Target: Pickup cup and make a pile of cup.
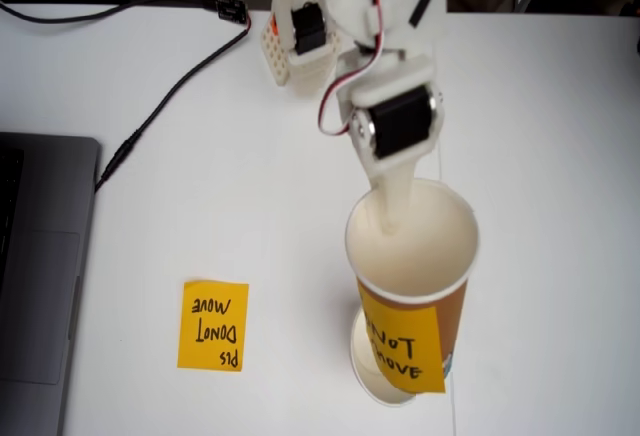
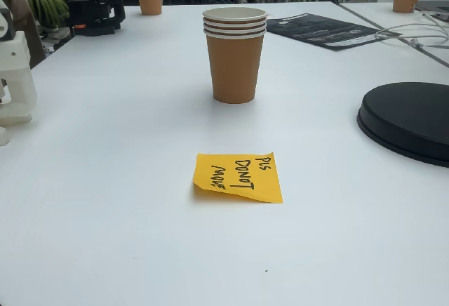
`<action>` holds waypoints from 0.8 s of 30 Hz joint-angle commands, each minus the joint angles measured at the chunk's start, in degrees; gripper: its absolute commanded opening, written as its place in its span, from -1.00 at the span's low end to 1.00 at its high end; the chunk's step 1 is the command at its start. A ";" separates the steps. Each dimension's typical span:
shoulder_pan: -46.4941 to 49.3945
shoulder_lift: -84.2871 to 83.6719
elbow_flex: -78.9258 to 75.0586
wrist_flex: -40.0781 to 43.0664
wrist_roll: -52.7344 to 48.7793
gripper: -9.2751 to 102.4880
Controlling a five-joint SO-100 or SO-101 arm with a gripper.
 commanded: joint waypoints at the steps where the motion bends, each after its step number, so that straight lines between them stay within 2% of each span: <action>1: -0.35 -0.09 -2.11 1.32 0.79 -0.95; 24: -0.35 -6.77 -2.20 1.14 0.53 -0.94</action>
